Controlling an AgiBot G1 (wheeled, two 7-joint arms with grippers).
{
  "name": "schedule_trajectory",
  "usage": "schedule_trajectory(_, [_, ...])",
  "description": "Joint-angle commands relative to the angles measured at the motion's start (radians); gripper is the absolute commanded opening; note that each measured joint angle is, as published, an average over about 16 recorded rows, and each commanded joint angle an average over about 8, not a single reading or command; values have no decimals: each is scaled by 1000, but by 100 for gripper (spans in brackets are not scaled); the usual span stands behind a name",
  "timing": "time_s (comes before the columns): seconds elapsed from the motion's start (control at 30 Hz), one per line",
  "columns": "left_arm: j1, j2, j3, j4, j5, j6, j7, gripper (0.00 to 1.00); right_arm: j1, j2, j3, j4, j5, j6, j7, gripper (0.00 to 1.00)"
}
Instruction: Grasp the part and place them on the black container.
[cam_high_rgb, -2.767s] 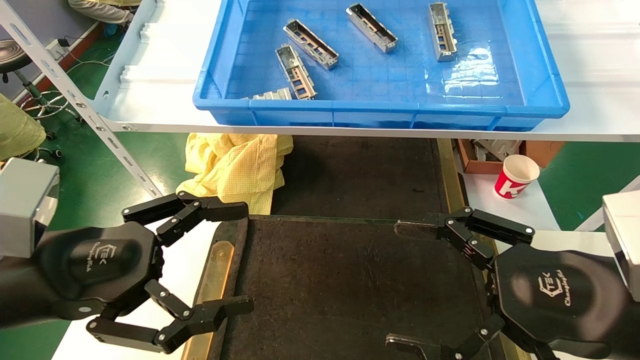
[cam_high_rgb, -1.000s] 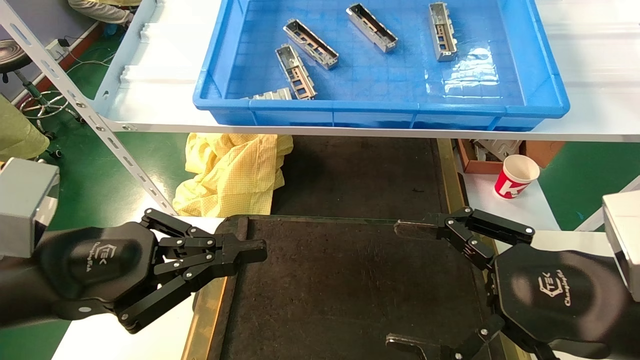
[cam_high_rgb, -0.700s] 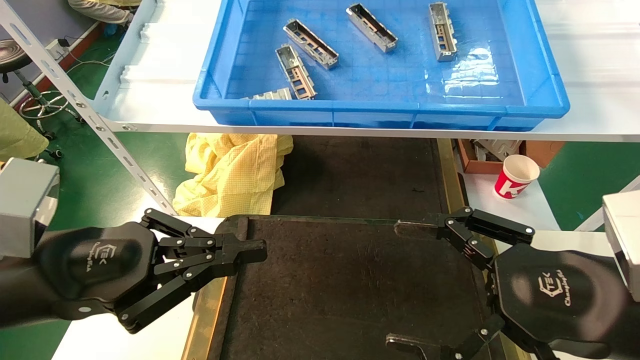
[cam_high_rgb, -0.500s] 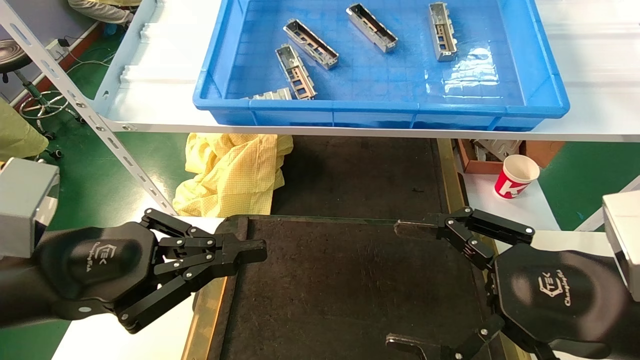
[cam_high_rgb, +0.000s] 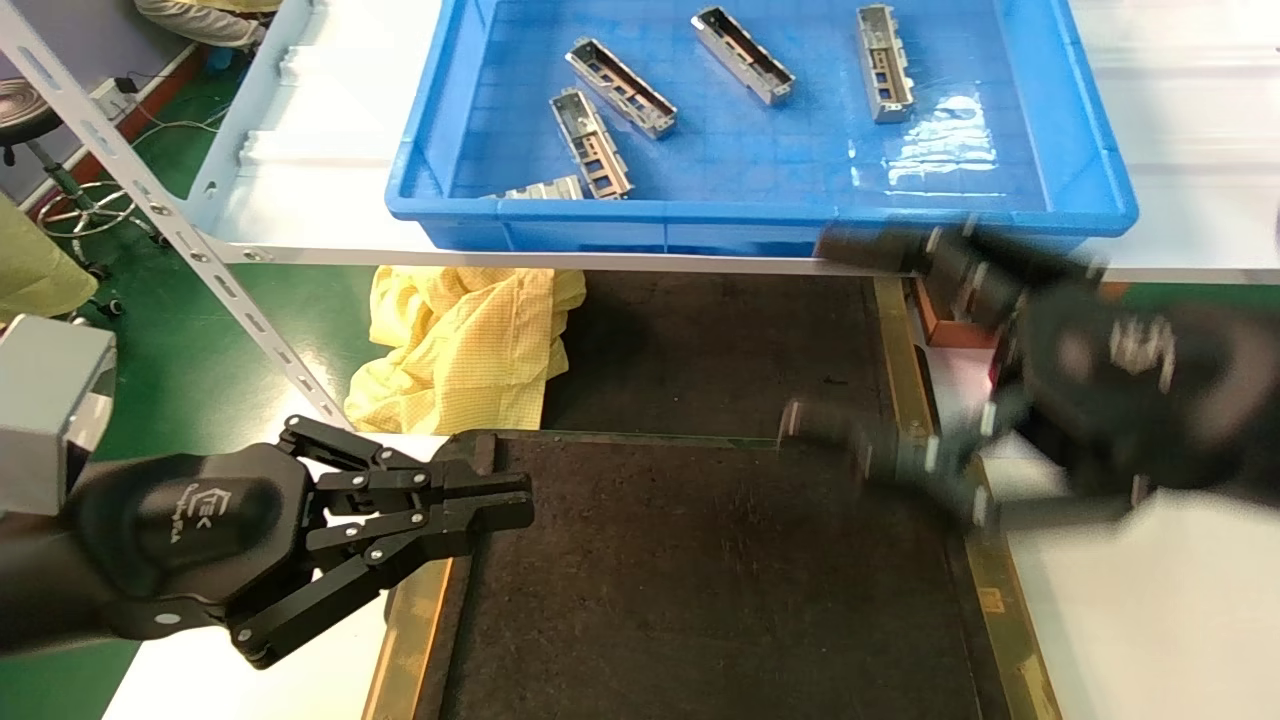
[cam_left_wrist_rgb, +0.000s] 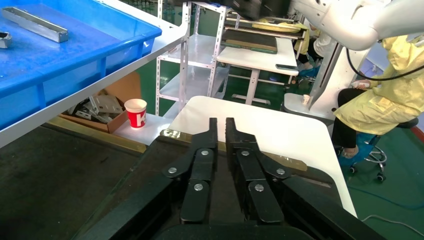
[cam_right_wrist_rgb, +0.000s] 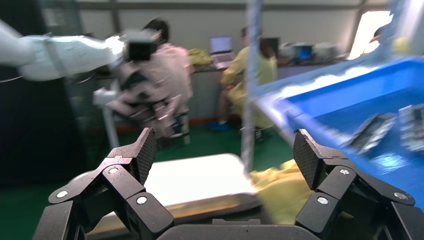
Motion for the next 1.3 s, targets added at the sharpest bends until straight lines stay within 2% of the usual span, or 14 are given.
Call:
schedule_trajectory(0.03, [0, 0, 0, 0, 0, 0, 0, 100, 46, -18, -5, -31, -12, 8, 10, 100])
schedule_trajectory(0.23, [0, 0, 0, 0, 0, 0, 0, 100, 215, -86, -67, -155, -160, 39, -6, 100])
schedule_trajectory(0.47, [0, 0, 0, 0, 0, 0, 0, 100, 438, -229, -152, -429, -339, 88, -73, 100])
schedule_trajectory(0.57, [0, 0, 0, 0, 0, 0, 0, 100, 521, -296, -184, -564, -411, 144, -124, 100])
schedule_trajectory(0.67, [0, 0, 0, 0, 0, 0, 0, 100, 585, -363, -209, -692, -475, 238, -176, 100])
schedule_trajectory(0.87, [0, 0, 0, 0, 0, 0, 0, 100, 664, -480, -243, -879, -560, 425, -262, 100])
schedule_trajectory(1.17, [0, 0, 0, 0, 0, 0, 0, 100, 709, -595, -261, -1030, -596, 550, -349, 100])
schedule_trajectory(1.2, [0, 0, 0, 0, 0, 0, 0, 100, 710, -603, -262, -1040, -597, 561, -356, 93])
schedule_trajectory(1.3, [0, 0, 0, 0, 0, 0, 0, 100, 713, -622, -261, -1065, -595, 589, -371, 57])
